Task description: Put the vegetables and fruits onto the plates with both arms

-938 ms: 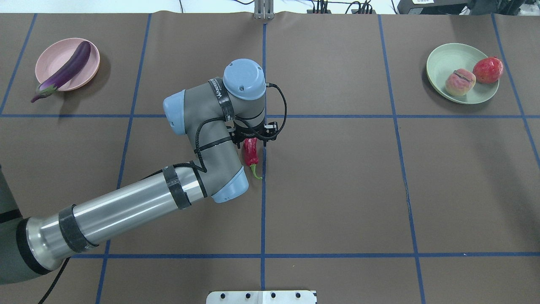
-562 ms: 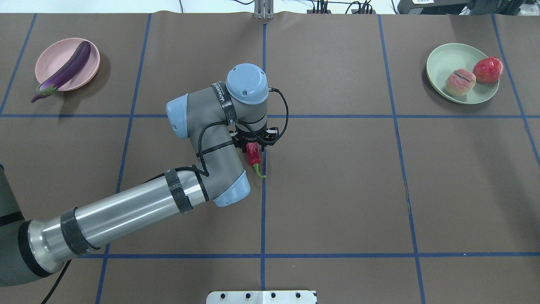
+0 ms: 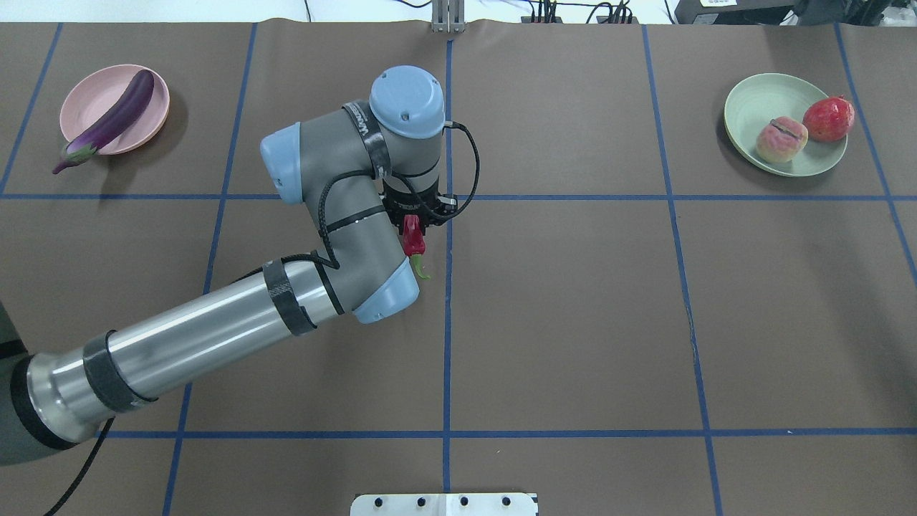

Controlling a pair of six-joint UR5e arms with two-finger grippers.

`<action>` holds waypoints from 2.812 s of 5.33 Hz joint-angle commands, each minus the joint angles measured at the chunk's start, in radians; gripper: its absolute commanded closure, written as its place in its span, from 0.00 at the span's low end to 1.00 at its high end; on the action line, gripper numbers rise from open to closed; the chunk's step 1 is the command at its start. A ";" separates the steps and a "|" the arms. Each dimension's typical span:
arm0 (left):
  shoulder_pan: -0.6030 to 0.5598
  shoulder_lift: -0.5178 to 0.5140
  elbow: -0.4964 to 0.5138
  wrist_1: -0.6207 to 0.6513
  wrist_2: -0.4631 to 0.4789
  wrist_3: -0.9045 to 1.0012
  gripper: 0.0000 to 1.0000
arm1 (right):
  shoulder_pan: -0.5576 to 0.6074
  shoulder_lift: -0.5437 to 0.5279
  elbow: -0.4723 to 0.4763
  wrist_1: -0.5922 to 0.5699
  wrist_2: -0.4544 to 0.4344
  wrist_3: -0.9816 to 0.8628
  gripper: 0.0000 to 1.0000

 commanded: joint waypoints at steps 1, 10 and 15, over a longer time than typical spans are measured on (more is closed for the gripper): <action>-0.215 0.012 -0.009 0.051 -0.005 0.317 1.00 | 0.000 0.000 -0.001 0.000 -0.001 0.000 0.00; -0.544 0.383 0.305 -0.457 -0.030 0.901 0.00 | -0.005 0.000 -0.005 0.002 -0.005 -0.001 0.00; -0.821 0.862 -0.378 -0.122 -0.363 0.895 0.00 | -0.005 -0.001 0.003 0.002 -0.003 -0.001 0.00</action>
